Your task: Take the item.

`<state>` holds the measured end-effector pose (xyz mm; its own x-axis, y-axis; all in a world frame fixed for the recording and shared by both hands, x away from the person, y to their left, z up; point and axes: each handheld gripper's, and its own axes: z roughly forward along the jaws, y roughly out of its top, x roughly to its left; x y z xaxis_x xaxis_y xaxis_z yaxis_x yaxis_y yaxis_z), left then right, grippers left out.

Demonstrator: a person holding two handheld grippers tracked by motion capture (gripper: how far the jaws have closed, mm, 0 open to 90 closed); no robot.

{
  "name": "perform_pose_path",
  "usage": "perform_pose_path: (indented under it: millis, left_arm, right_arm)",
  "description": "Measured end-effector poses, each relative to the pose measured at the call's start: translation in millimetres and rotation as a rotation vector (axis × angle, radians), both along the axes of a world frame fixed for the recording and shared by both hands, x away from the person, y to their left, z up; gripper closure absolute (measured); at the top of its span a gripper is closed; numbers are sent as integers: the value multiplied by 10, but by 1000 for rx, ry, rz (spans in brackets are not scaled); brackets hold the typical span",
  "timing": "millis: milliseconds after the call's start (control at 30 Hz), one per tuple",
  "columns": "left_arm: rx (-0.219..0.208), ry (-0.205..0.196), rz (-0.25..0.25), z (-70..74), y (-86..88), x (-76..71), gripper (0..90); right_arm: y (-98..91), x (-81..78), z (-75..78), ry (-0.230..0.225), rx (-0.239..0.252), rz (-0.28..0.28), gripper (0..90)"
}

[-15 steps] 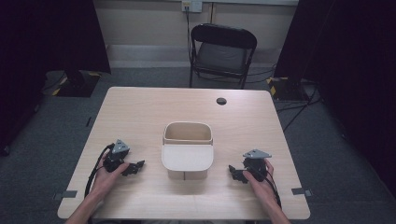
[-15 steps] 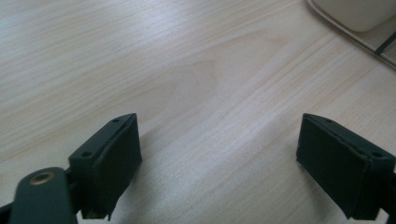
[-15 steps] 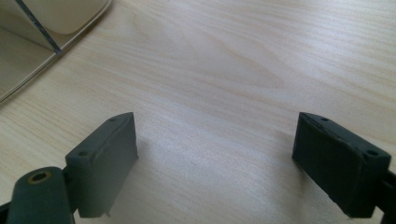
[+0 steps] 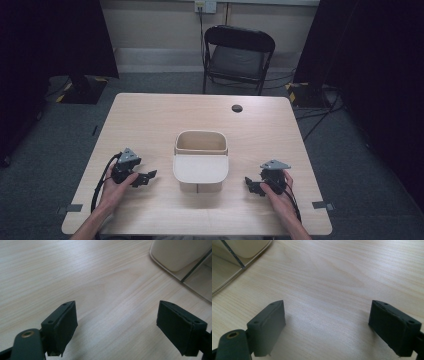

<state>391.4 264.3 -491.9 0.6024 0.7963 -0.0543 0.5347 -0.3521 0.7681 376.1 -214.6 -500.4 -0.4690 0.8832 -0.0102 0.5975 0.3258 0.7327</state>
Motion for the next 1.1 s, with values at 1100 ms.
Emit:
perform_pose_path:
  millis: [1100]
  left_arm:
    - [-126, -36, -162, 264, -167, -203, 190]
  right_arm:
    - [-1, 1, 0, 0, 0, 1, 130]
